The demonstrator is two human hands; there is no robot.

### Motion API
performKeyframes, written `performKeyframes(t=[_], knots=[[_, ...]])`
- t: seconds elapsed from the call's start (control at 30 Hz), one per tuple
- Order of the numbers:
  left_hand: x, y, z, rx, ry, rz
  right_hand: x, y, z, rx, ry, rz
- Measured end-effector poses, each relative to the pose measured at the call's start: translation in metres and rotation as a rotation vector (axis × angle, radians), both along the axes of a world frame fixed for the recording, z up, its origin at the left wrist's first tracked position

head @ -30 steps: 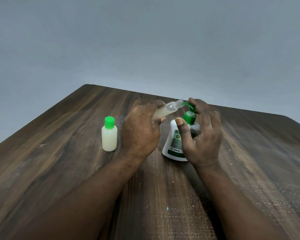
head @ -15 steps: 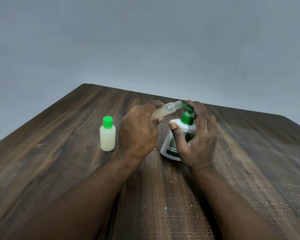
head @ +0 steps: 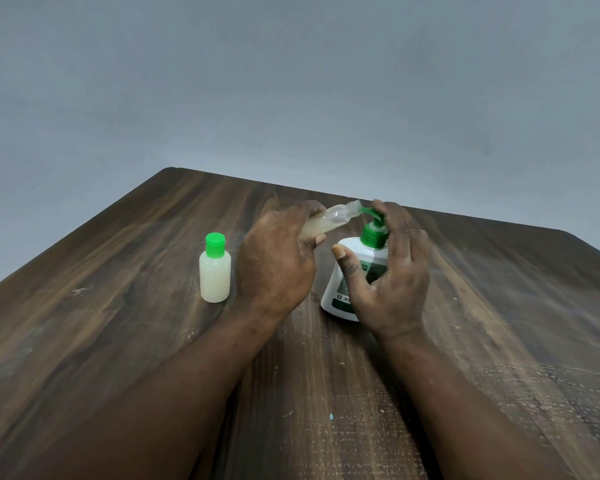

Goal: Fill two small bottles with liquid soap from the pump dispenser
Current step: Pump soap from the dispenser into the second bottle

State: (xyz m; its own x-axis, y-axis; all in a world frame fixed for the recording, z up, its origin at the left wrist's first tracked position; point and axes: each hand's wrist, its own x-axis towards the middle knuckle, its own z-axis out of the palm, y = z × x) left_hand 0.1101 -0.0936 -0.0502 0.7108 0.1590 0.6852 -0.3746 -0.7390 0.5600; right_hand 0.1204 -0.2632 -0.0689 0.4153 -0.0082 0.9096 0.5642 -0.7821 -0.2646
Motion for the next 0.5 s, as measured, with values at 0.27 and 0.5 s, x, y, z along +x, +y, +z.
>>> performKeyframes(t=[0.27,0.5], knots=[[-0.0004,-0.0002,-0.0020,0.027,0.013,0.005,-0.0022,-0.0040,0.0045,0.006,0.015,0.021],[0.0020,0.0000,-0.0036,0.048,0.013,0.007,0.0001,-0.0011,0.0033,0.005,0.013,-0.002]])
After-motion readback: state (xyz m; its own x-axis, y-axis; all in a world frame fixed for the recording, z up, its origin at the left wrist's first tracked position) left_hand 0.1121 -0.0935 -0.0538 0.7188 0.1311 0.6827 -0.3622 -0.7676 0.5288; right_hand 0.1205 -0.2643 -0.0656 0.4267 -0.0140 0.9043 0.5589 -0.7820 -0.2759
